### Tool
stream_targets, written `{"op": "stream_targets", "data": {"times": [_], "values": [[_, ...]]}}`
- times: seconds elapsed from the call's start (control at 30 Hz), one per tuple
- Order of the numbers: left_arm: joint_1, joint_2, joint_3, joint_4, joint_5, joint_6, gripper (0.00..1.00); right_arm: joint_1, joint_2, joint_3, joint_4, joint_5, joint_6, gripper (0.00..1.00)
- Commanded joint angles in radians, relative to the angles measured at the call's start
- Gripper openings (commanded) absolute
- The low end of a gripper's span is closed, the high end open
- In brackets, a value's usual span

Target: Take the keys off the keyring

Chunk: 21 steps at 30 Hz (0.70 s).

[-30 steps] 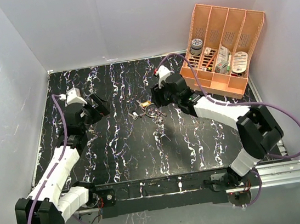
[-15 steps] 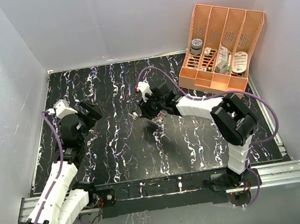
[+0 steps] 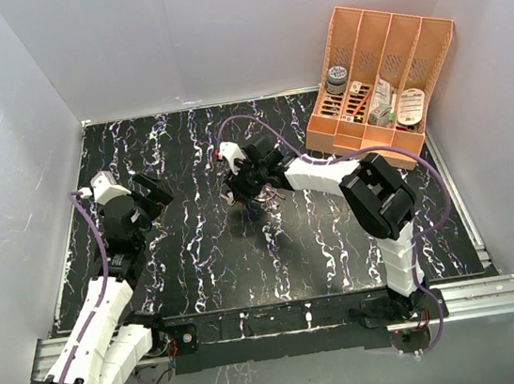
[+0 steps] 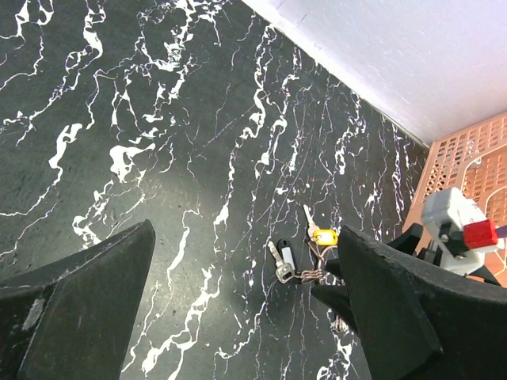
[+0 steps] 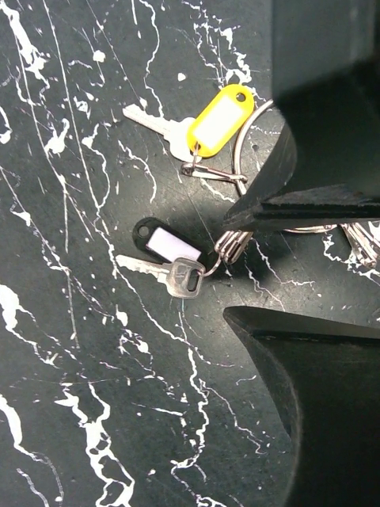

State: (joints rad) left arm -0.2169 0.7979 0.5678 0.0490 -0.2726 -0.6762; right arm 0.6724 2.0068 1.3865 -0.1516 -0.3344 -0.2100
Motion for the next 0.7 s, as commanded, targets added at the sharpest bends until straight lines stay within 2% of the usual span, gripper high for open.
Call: {"op": "stream_targets", "data": {"times": [0.0, 0.2, 0.67], "values": [[0.009, -0.028, 0.005, 0.034, -0.003, -0.015, 0.99, 0.007, 0.021, 0.052, -0.012, -0.015, -0.048, 0.43], [0.008, -0.050, -0.002, 0.026, -0.025, -0.030, 0.96, 0.006, 0.048, 0.068, -0.035, -0.066, -0.066, 0.44], [0.009, -0.062, -0.008, 0.033, 0.001, -0.036, 0.97, 0.008, 0.102, 0.126, -0.045, -0.053, -0.081, 0.44]]}}
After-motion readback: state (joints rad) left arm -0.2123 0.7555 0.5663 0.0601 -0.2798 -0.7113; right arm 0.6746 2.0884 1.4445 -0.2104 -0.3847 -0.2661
